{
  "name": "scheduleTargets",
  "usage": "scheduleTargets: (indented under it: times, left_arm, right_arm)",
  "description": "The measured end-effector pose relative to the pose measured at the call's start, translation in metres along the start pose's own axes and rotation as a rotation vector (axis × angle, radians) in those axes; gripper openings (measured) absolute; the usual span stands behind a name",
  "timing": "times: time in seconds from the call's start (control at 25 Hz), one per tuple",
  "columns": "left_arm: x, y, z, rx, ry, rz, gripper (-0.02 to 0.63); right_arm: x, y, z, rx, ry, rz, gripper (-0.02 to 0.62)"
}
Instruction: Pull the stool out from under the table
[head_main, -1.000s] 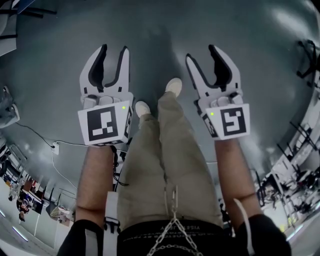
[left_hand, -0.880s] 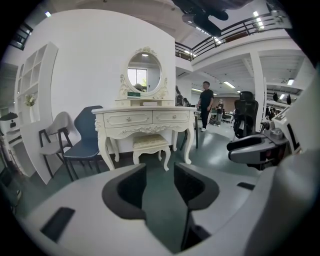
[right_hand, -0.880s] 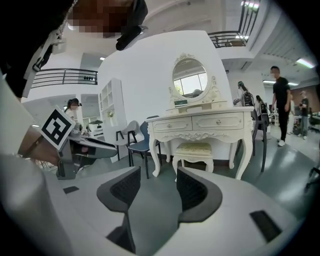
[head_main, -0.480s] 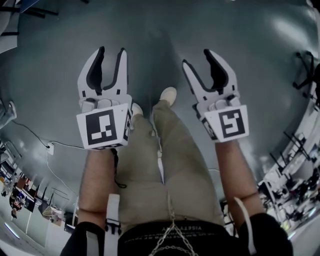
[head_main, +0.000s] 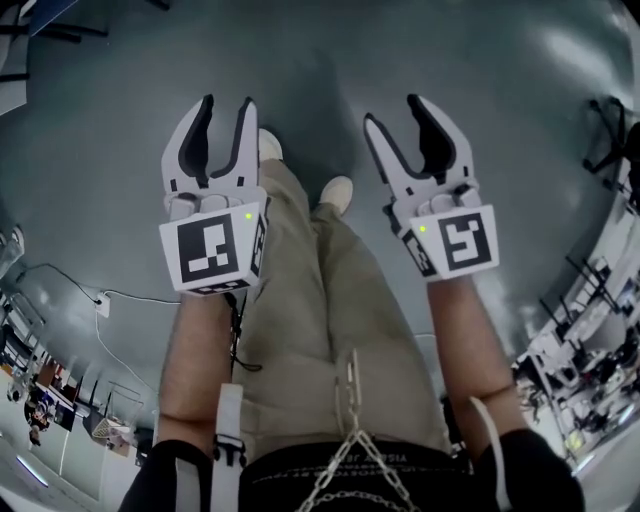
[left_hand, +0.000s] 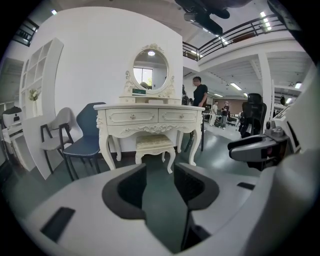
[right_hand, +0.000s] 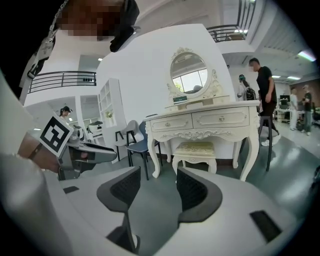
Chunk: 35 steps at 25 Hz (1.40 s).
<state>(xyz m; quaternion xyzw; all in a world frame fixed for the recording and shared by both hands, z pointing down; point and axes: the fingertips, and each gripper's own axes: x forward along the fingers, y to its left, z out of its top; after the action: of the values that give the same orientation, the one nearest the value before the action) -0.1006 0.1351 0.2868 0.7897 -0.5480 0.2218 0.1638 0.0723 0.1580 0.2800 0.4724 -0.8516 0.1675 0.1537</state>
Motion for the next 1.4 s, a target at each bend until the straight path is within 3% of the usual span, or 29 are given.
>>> scheduleTargets:
  times: [0.16, 0.28, 0.4, 0.52, 0.72, 1.16, 1.4]
  left_arm:
    - [0.01, 0.003, 0.019, 0.012, -0.036, -0.029, 0.16]
    - [0.019, 0.013, 0.027, 0.008, -0.03, -0.051, 0.174]
    - [0.028, 0.027, 0.027, 0.063, -0.015, -0.062, 0.176]
    - [0.039, 0.04, 0.034, 0.033, -0.011, -0.064, 0.177]
    - [0.051, 0.045, 0.051, 0.069, -0.019, -0.103, 0.176]
    - [0.091, 0.062, 0.063, 0.104, 0.026, -0.155, 0.176]
    - [0.102, 0.069, 0.081, 0.123, 0.002, -0.182, 0.176]
  right_arm:
    - [0.011, -0.008, 0.017, -0.004, -0.014, -0.031, 0.206]
    - [0.024, -0.008, 0.024, 0.014, -0.023, -0.053, 0.206]
    - [0.037, -0.006, 0.027, 0.028, -0.022, -0.074, 0.207]
    - [0.051, -0.004, 0.031, 0.042, -0.024, -0.081, 0.209]
    - [0.07, -0.004, 0.043, 0.068, -0.026, -0.093, 0.209]
    - [0.102, -0.018, 0.061, 0.065, -0.017, -0.129, 0.209]
    - [0.123, -0.02, 0.085, 0.048, -0.032, -0.139, 0.209]
